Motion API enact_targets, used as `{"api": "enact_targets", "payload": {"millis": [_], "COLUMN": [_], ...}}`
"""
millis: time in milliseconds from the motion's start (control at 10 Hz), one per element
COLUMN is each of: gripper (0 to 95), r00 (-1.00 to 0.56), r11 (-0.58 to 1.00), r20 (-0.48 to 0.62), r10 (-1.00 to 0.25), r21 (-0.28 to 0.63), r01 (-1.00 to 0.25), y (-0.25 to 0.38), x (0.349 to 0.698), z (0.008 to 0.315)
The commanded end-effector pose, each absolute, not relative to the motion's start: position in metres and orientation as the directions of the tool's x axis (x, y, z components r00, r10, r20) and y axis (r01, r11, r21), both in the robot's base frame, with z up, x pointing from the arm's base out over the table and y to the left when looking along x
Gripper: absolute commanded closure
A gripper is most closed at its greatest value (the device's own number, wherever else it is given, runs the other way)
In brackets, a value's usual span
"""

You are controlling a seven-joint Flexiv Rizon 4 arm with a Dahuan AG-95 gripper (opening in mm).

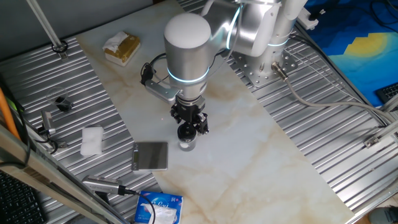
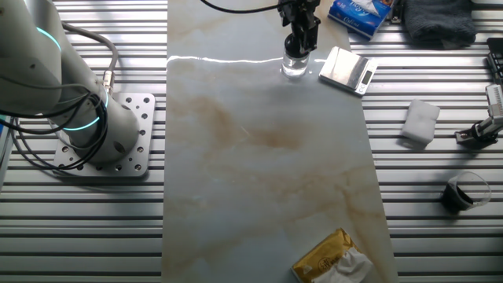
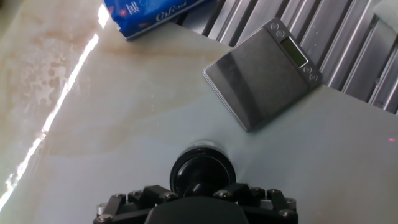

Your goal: Screw the lid onto the jar

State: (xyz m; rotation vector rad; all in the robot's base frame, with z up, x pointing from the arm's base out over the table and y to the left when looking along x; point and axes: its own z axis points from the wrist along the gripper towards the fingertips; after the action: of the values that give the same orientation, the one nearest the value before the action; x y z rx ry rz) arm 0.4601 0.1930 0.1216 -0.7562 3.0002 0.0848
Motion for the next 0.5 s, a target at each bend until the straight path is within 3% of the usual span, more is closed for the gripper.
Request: {"api": "enact_targets", "payload": {"millis": [100,500], "gripper": [19.0,19.0], "r00": [-0.88,-0.878], "r11": [0.88,0.878], "r20": [-0.059,-0.062], "r10": [-0.471,-0.474], "r21": [0.041,0.04], "r01": [-0.474,-0.477], "y": [0.1928,0.1929], "x": [0.4607,0.463], "z": [0.1203,0.1161]}}
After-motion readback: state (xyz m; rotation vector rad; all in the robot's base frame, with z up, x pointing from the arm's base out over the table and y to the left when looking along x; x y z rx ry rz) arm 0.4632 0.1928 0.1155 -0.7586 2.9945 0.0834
